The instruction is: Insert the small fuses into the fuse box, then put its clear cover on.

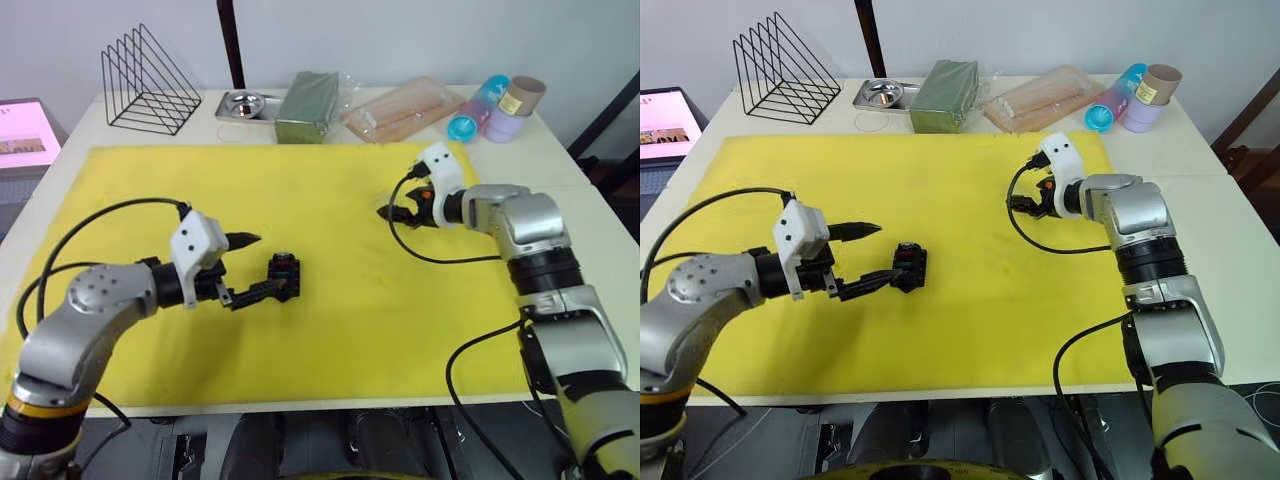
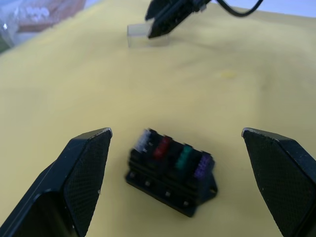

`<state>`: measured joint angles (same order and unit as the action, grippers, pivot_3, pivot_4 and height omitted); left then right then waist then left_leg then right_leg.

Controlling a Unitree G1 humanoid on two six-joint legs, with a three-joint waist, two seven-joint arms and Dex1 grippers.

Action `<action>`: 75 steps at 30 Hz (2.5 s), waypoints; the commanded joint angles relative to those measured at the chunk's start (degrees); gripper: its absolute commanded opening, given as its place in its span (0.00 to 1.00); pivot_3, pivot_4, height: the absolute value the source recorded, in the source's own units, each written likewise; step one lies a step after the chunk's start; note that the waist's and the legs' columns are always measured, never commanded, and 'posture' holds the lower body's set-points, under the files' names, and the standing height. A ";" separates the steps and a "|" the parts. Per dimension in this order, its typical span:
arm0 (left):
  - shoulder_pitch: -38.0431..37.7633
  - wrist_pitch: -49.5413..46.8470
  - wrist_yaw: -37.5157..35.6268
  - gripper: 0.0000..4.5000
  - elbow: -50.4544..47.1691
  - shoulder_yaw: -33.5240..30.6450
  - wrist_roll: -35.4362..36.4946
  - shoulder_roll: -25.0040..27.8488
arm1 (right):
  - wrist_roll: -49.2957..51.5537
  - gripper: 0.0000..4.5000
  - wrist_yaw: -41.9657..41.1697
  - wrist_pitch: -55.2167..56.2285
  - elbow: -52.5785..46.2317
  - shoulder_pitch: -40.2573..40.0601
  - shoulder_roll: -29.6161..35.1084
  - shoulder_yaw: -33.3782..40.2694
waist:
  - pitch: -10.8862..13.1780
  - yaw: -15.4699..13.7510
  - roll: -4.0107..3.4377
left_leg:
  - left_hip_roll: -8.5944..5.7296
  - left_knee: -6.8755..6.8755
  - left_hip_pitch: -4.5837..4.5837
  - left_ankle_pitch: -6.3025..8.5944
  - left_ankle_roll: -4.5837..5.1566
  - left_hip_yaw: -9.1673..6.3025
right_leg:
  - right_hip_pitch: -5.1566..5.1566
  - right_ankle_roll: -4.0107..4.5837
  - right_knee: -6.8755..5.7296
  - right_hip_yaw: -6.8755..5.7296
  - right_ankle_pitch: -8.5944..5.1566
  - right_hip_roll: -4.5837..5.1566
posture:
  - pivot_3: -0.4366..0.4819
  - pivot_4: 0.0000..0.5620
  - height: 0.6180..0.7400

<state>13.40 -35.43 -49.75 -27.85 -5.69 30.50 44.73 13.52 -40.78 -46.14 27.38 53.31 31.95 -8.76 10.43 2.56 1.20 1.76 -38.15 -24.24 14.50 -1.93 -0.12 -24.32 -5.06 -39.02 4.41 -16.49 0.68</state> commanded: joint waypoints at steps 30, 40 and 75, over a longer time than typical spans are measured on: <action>-16.72 -0.65 24.42 1.00 -9.20 13.69 -15.66 -15.56 | -3.44 0.41 -2.46 -4.47 -16.92 -1.91 -3.21 2.87 | 0.00 -0.34 -0.03 | 0.05 0.01 -0.02 0.00 0.00 -0.09 | -0.01 -0.02 -0.03 0.04 0.01 0.20 | 0.48 0.27 1.00; -14.34 -3.71 35.54 1.00 -7.46 16.41 -22.38 -24.80 | -0.37 0.41 2.19 -12.27 -27.53 -3.54 -4.93 4.17 | -0.02 -0.19 -0.05 | 0.02 -0.01 0.02 0.00 0.00 -0.10 | 0.01 -0.02 -0.05 0.04 0.01 0.15 | 0.48 0.27 1.00; -8.33 -6.42 40.15 1.00 -2.11 19.75 -27.62 -32.48 | 3.37 0.41 6.99 -14.69 -32.58 -4.04 -4.60 4.15 | -0.02 -0.25 -0.04 | -0.03 0.01 -0.02 0.00 0.00 -0.11 | 0.00 -0.02 -0.02 0.03 0.01 0.14 | 0.48 0.27 1.00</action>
<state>5.12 -41.13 -10.18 -29.48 13.79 3.96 12.37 16.48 -34.08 -61.01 -2.56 48.43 27.20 -5.84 10.41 2.30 1.16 1.73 -38.14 -24.25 14.50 -1.94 -0.23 -24.32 -5.08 -39.04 4.45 -16.48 0.82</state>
